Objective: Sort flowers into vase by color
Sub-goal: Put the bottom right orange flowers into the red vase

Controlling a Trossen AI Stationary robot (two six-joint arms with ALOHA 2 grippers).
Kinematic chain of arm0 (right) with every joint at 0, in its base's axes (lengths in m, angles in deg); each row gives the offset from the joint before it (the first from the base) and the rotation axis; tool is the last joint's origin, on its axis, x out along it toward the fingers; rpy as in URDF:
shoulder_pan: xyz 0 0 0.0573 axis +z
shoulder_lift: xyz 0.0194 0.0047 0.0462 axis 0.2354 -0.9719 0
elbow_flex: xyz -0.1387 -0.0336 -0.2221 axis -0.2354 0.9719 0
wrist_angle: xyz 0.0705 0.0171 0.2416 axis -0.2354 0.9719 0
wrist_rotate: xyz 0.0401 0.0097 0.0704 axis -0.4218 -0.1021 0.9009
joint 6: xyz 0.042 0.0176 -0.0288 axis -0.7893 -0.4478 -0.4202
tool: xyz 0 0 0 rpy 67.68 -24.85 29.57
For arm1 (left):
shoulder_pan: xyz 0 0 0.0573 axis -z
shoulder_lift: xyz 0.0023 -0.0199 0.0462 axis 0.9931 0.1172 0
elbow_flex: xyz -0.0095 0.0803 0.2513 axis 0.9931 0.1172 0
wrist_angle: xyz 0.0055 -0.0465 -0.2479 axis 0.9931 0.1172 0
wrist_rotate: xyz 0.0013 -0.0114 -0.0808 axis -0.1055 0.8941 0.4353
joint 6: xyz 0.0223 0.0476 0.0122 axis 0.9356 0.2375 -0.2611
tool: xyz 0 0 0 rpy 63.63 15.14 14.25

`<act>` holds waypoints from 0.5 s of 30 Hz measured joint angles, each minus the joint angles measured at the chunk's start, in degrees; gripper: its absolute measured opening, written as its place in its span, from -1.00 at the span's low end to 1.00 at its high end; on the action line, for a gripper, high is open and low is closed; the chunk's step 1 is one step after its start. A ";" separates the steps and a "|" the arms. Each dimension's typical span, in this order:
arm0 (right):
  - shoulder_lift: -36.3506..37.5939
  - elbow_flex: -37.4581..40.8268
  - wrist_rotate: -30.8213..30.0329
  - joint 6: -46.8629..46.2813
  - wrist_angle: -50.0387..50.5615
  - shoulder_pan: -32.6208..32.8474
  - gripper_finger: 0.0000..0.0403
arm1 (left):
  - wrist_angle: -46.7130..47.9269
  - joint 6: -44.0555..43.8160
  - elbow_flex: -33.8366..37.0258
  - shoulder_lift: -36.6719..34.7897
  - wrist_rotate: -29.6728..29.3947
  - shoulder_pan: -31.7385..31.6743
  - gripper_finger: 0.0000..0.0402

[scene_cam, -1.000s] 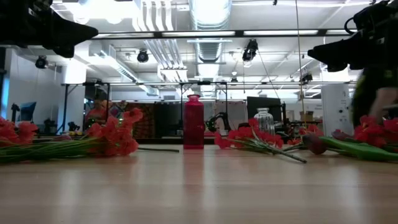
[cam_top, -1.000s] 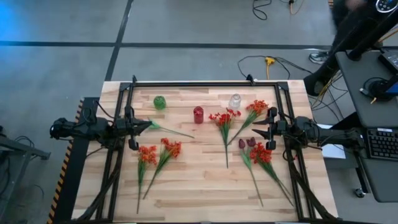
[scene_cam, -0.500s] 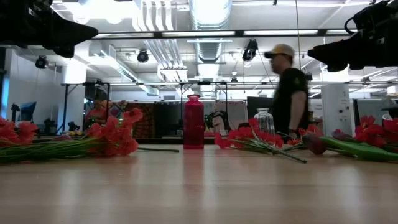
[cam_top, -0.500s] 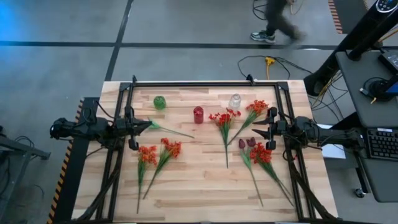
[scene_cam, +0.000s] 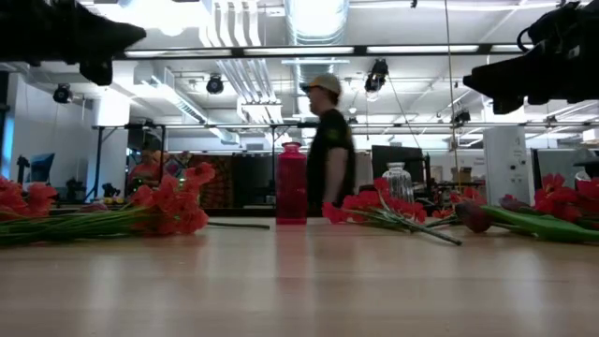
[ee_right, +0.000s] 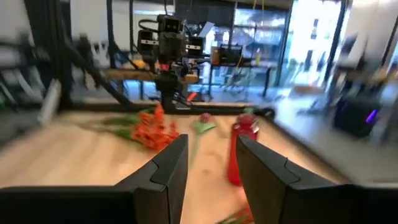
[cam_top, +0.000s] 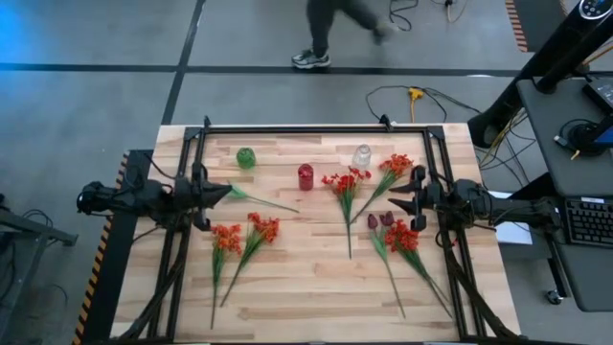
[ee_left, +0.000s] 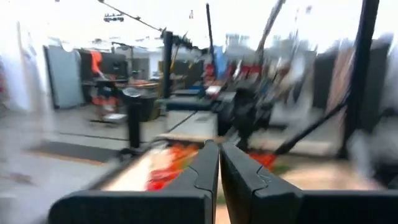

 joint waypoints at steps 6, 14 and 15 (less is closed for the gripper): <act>0.00 -0.01 -3.24 -14.71 -0.90 0.02 -0.37 | -4.36 -19.04 -0.02 -0.01 -0.71 0.01 -1.00; 0.00 -0.01 -7.53 -12.86 -2.57 -0.01 -0.37 | -4.40 -19.07 -0.02 -0.01 -0.89 0.02 -1.00; 0.00 0.01 -7.55 -12.77 -2.58 0.02 -0.37 | -4.42 -19.07 -0.02 -0.01 -0.89 0.00 -1.00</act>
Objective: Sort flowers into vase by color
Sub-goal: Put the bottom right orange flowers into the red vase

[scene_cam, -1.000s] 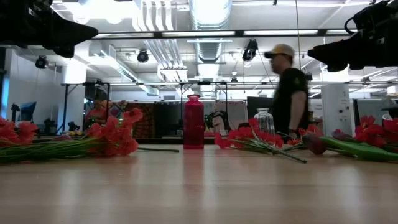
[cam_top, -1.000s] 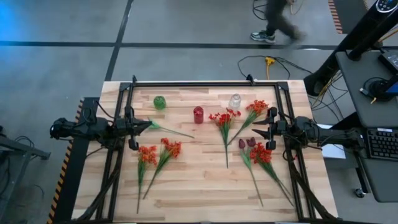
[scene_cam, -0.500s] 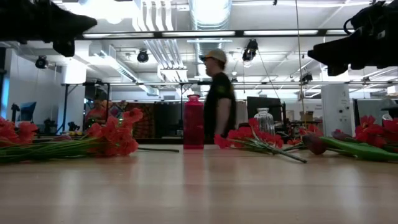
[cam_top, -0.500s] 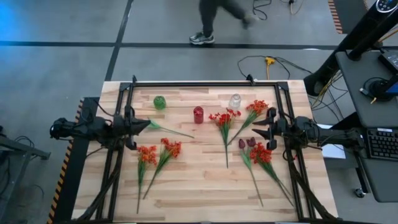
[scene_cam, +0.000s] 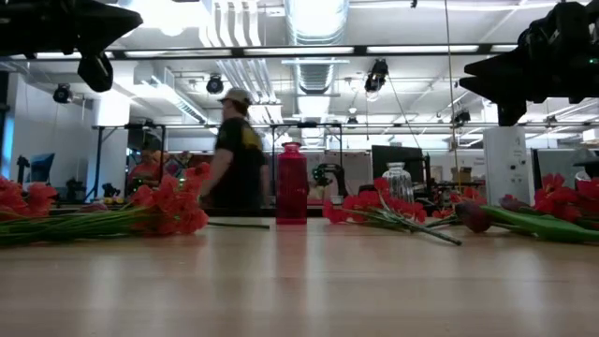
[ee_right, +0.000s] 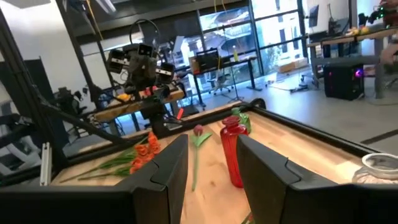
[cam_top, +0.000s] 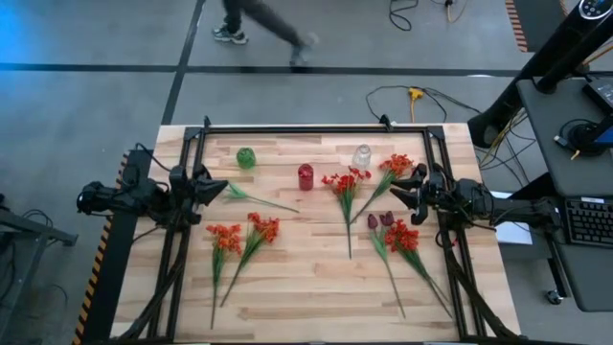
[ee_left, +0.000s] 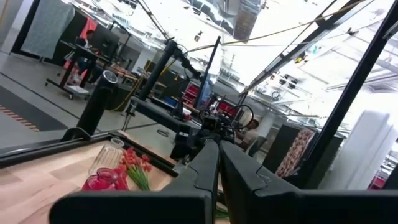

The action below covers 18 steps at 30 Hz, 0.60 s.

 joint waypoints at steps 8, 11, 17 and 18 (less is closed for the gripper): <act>0.07 0.00 -0.45 -9.56 -1.50 -0.02 -0.37 | -4.29 0.01 0.02 0.00 -1.07 0.02 -1.00; 0.04 -0.02 -2.97 -10.50 -2.03 0.00 -0.37 | -9.72 0.00 0.02 0.00 -3.24 0.00 -1.00; -0.15 0.00 -1.81 -7.01 -1.13 -0.02 -0.37 | -8.15 -1.14 -0.02 0.69 -1.71 0.02 -1.00; -0.15 -0.01 -0.79 -6.56 -1.35 0.00 -0.37 | -6.86 -1.60 -0.01 1.12 -1.07 0.02 -1.00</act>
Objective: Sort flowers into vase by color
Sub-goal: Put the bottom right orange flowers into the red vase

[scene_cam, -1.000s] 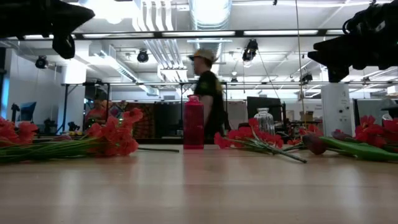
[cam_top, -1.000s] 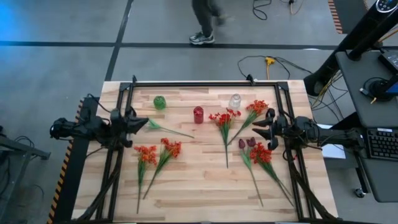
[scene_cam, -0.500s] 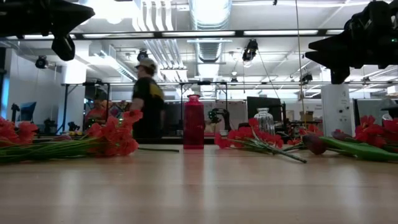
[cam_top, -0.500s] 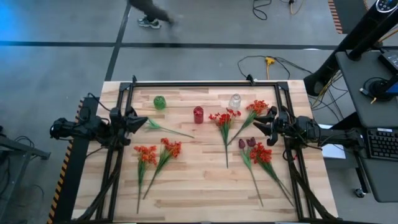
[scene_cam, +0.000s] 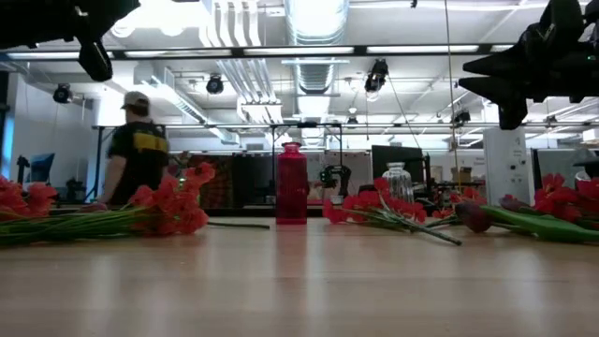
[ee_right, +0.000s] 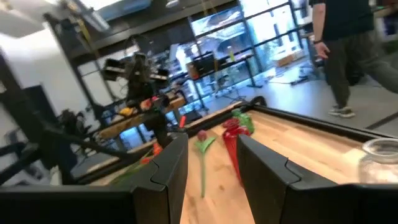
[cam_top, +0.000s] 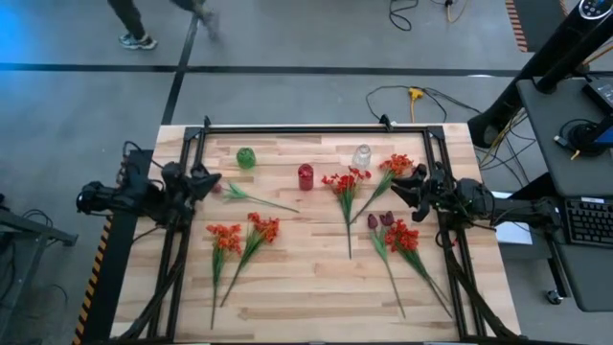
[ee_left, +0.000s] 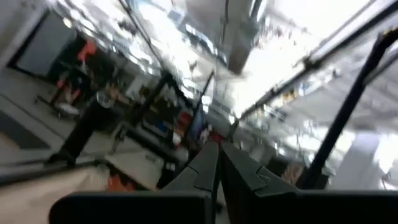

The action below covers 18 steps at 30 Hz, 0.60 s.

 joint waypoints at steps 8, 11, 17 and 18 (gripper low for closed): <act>-0.09 -7.24 9.40 -7.49 -2.01 0.00 -0.37 | -9.44 -7.91 0.02 9.38 9.21 0.80 -1.00; -0.88 -12.00 10.87 -7.56 6.09 0.00 -0.37 | -11.31 -8.57 -1.27 15.18 9.81 2.23 -1.00; -4.88 -19.85 5.72 -7.62 20.62 0.00 -0.37 | -7.53 -11.50 -9.44 27.20 8.73 4.86 -1.00; -5.88 -21.06 4.59 -7.60 22.52 0.00 -0.37 | -3.54 -11.57 -11.71 28.53 8.45 4.94 -1.00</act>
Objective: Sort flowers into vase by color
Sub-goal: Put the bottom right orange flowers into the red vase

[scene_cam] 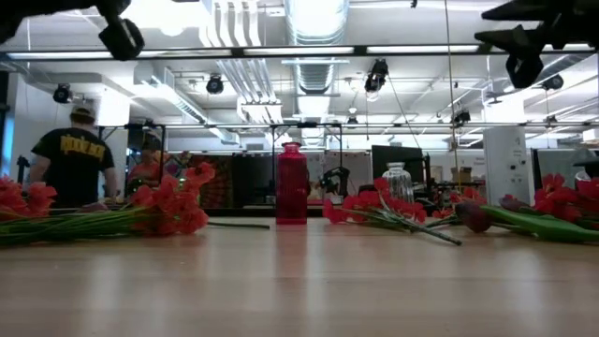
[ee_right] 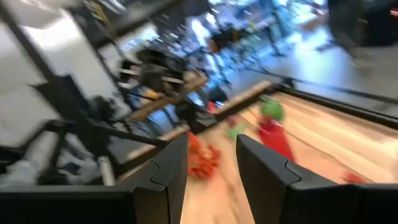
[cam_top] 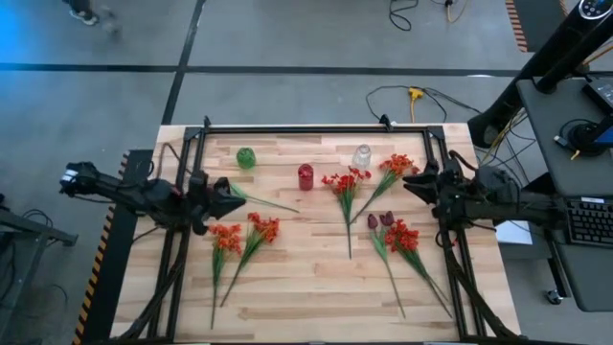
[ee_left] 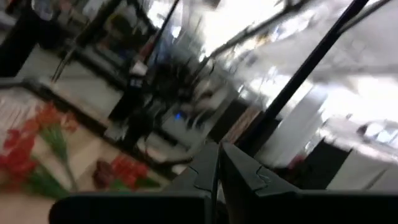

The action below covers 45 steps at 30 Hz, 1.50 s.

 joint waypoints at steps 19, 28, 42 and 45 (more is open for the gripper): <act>-18.52 -6.83 -4.21 1.12 5.87 0.00 -0.37 | 56.96 -31.39 -29.31 36.72 2.22 6.33 -1.00; -19.83 -6.83 -4.37 2.04 5.87 0.00 -0.37 | 69.82 -36.25 -39.75 52.95 5.61 6.71 -0.98; -19.80 -6.83 -4.29 3.63 6.14 0.00 -0.37 | 77.31 -35.93 -45.71 64.71 10.92 7.22 -0.24; -19.80 -6.83 -4.20 3.63 6.15 0.00 -0.37 | 77.96 -36.49 -44.84 65.26 11.15 7.23 -0.12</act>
